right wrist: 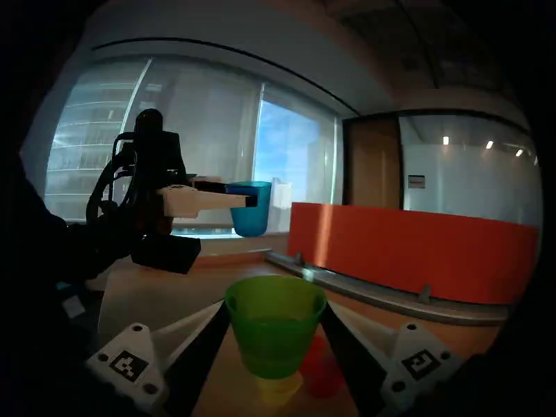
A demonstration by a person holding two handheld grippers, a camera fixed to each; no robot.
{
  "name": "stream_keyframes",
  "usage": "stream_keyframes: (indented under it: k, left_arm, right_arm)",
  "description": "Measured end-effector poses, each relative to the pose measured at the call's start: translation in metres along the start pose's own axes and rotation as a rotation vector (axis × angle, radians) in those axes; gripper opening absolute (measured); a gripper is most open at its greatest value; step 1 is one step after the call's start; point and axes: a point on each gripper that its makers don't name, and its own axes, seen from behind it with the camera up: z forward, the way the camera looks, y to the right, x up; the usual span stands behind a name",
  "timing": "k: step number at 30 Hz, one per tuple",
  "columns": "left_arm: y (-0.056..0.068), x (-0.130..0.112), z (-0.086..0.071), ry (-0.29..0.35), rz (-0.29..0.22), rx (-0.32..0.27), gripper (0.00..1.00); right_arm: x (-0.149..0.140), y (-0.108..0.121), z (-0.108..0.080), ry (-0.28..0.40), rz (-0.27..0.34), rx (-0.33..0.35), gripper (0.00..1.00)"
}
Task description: Pour water
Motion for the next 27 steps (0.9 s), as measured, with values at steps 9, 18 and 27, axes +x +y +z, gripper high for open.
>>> stream_keyframes:
  k: [9, 18, 27]
  left_arm:
    - [0.0, -0.015, -0.002, -0.037, -0.002, -0.013, 0.86]
    - [0.0, -0.053, -0.003, -0.115, -0.002, -0.014, 0.86]
    - [0.003, -0.082, -0.006, -0.167, -0.022, -0.02, 0.86]
  right_arm:
    - [-0.001, 0.003, -0.005, -0.021, 0.001, -0.011, 0.91]
    - [-0.004, 0.018, -0.017, -0.047, 0.019, -0.052, 0.91]
    - [-0.011, 0.032, -0.03, -0.079, 0.017, -0.087, 0.91]
